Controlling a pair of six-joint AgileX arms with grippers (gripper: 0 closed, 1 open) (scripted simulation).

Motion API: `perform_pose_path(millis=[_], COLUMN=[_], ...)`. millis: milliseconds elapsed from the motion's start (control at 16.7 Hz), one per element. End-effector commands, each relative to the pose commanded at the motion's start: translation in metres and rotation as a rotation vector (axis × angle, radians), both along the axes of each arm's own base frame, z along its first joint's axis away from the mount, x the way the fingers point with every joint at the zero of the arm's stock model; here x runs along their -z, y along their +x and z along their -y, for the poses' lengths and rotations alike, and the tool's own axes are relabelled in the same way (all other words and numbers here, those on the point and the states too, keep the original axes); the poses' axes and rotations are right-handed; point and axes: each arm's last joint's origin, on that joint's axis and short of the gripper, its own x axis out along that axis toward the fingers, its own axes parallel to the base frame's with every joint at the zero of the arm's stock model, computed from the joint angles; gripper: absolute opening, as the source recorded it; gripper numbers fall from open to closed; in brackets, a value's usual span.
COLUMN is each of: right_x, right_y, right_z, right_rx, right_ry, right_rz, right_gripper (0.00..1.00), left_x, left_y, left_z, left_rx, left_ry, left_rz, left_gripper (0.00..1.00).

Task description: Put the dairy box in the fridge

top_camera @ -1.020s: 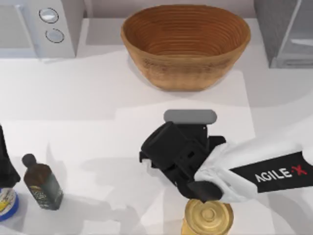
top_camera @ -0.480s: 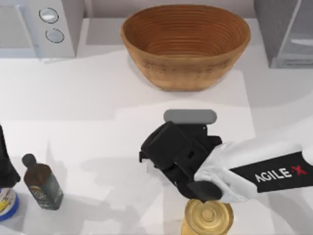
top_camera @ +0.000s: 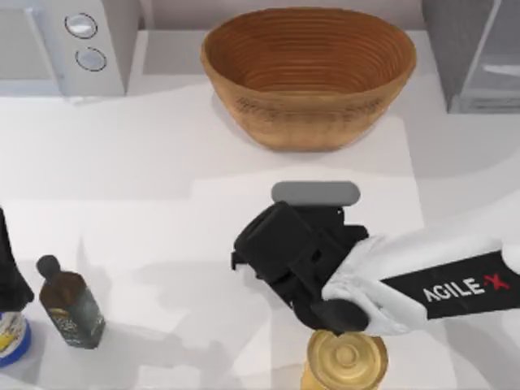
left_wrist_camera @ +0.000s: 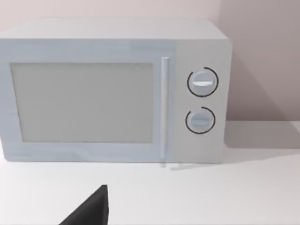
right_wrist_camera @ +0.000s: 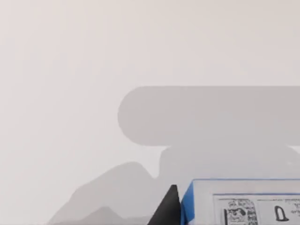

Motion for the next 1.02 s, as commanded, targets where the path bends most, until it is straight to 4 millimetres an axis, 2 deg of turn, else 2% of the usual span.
perform_pose_path(millis=[240,480,720,1020], right_x=[-0.002,-0.016,-0.046,-0.098], right_y=[0.002,0.004,0.003,0.0], right_z=[0.001,0.0,-0.003,-0.005], right_rx=[-0.007,-0.005,-0.011,-0.013], right_ry=[-0.07,-0.126,-0.147,-0.093], right_rz=[-0.043,-0.085,-0.101,-0.065], right_gripper=[0.0,0.0,0.0,0.0], left_x=[0.0,0.0,0.0,0.0], left_y=[0.0,0.0,0.0,0.0], left_z=[0.0,0.0,0.0,0.0], left_rx=[0.0,0.0,0.0,0.0], left_ry=[0.0,0.0,0.0,0.0], left_rz=[0.0,0.0,0.0,0.0], left_gripper=[1.0,1.0,1.0,1.0])
